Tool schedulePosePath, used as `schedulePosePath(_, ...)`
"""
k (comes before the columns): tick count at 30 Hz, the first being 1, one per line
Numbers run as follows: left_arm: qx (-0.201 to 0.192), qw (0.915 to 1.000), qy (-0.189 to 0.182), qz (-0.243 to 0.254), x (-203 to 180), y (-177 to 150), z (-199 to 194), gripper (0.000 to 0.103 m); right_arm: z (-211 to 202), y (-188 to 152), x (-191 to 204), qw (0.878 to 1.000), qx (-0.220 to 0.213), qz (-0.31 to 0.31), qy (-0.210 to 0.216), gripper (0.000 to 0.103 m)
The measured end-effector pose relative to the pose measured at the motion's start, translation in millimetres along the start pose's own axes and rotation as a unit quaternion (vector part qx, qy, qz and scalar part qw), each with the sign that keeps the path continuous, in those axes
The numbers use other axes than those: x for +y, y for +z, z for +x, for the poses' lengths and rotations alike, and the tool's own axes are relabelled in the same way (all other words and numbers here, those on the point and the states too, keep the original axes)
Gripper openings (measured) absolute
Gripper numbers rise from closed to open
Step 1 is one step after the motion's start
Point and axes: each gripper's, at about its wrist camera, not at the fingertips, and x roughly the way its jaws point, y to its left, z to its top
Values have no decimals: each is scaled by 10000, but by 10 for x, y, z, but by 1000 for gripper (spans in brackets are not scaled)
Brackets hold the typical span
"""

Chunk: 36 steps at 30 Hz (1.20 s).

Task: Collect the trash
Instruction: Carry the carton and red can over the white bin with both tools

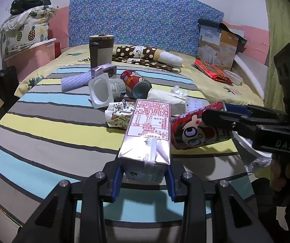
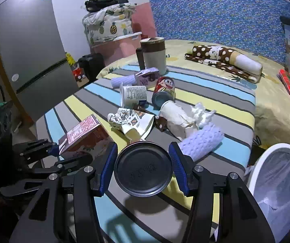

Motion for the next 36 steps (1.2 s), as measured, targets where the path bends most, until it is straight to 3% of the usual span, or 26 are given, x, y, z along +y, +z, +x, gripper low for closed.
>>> schedulePosePath(8,-52,9996,-159,217,-181,112,-11,38,-205,-54,-165,9991,-277,237,-229,54)
schedulePosePath(15,-78,9976,-480,493,-508,267,90,38,-479,-186,-500,9946,-493,620,-673,54)
schedulePosePath(24,-33,9892,-1046,1024,-1143,402,266,38,-926,-491,-1026,9781,-708,1299,-1463,54)
schedulePosePath(29,37,9827,-1342,1277,-1514,440,393,38,-1022,-678,-1238,9691,-626,1629,-1742,54)
schedulePosePath(36,220,9755,-1610,1481,-1869,453,555,38,-963,-906,-1440,9636,-268,1954,-1805,54)
